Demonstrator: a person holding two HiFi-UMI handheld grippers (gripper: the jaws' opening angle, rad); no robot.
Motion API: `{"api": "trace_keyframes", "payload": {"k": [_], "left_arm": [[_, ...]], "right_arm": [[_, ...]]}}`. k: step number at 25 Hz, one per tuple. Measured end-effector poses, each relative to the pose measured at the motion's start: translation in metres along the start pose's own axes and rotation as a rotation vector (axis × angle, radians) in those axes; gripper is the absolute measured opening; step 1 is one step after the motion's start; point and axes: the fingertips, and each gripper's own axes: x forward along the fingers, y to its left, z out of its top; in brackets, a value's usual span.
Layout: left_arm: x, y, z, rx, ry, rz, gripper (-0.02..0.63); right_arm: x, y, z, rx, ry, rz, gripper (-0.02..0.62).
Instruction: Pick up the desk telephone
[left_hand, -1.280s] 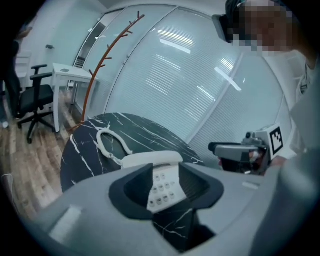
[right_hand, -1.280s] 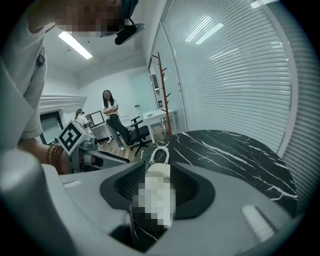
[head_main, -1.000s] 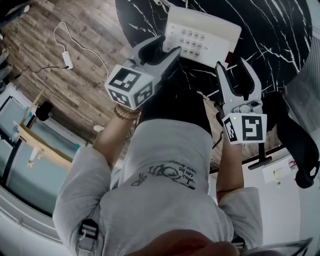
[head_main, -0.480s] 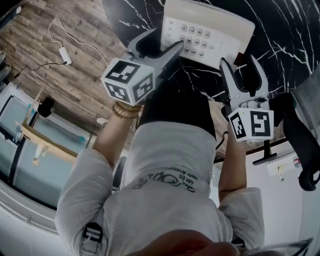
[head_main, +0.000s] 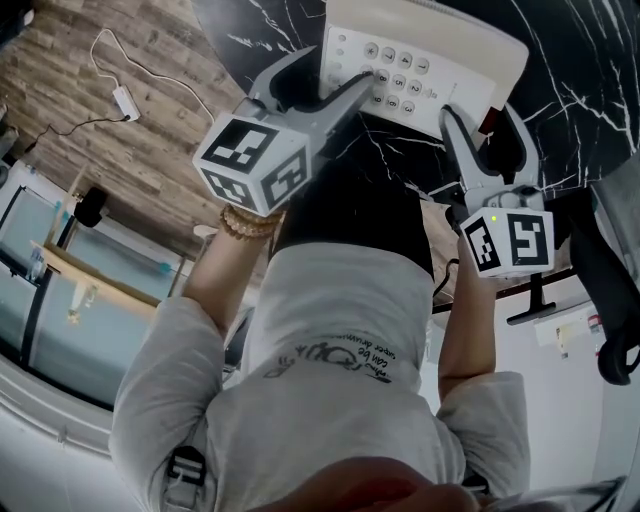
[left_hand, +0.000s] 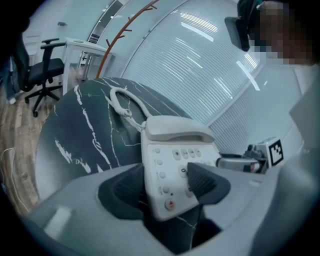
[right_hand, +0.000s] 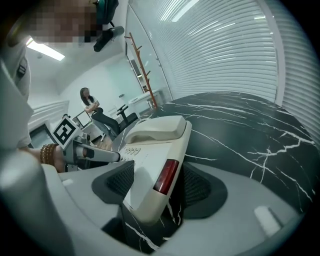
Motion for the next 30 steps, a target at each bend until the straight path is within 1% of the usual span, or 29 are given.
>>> {"api": "trace_keyframes", "payload": {"k": [6, 9, 12, 18, 24, 30], "left_arm": [[0.000, 0.000, 0.000, -0.001, -0.006, 0.017, 0.272], [0.000, -0.001, 0.000, 0.008, -0.007, 0.035, 0.272], [0.001, -0.001, 0.000, 0.008, 0.000, 0.036, 0.270], [-0.005, -0.006, 0.008, 0.026, -0.015, 0.043, 0.269], [-0.016, -0.019, 0.024, 0.050, -0.037, 0.048, 0.270], [-0.033, -0.037, 0.049, 0.081, -0.073, 0.056, 0.270]], "right_arm": [[0.000, 0.001, 0.000, 0.005, -0.008, 0.010, 0.290], [0.001, 0.002, 0.000, 0.002, -0.007, 0.007, 0.288], [-0.001, 0.003, 0.002, -0.002, -0.007, 0.002, 0.285], [-0.005, 0.005, 0.007, 0.024, -0.019, 0.004, 0.288], [-0.017, 0.010, 0.023, 0.018, -0.039, 0.007, 0.288], [-0.034, 0.019, 0.049, 0.008, -0.077, 0.011, 0.288]]}}
